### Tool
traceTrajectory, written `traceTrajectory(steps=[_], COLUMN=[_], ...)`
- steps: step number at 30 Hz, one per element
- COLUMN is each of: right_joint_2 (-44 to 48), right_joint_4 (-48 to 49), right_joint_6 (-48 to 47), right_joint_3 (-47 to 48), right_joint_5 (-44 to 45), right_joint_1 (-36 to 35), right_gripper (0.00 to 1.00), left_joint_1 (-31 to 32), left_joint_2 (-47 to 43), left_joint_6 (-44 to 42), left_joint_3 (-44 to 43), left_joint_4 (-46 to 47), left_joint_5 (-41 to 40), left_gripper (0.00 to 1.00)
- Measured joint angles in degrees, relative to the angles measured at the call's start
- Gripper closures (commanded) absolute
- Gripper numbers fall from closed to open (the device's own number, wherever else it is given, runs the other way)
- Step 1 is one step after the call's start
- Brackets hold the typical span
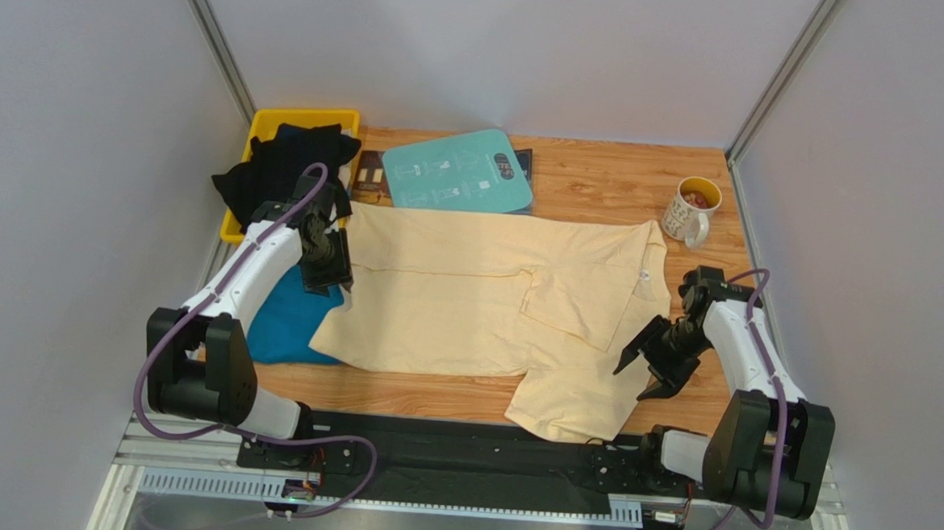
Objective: Fold and stack the t-shirts
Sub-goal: Grap the side of the flattened tshirt closest away from the robot with both arms
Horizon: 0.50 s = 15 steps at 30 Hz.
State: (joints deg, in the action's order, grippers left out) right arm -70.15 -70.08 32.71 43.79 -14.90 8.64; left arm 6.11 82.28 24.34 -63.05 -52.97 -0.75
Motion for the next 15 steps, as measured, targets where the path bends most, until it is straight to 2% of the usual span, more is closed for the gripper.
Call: traceTrajectory(steps=[11, 15], right_joint_2=[-6.0, -9.6], right_joint_4=[1.8, 3.0], right_joint_6=[-1.2, -2.1], right_joint_3=[2.5, 7.3], right_joint_5=[2.1, 2.9], right_joint_1=[0.0, 0.0], right_gripper=[0.38, 0.39], left_joint_1=[-0.6, -0.6], left_joint_2=[0.1, 0.6], left_joint_6=[-0.2, -0.4], left_joint_3=[4.7, 4.5], left_joint_4=[-2.2, -2.2], left_joint_5=[-1.3, -0.6], left_gripper=[0.51, 0.51])
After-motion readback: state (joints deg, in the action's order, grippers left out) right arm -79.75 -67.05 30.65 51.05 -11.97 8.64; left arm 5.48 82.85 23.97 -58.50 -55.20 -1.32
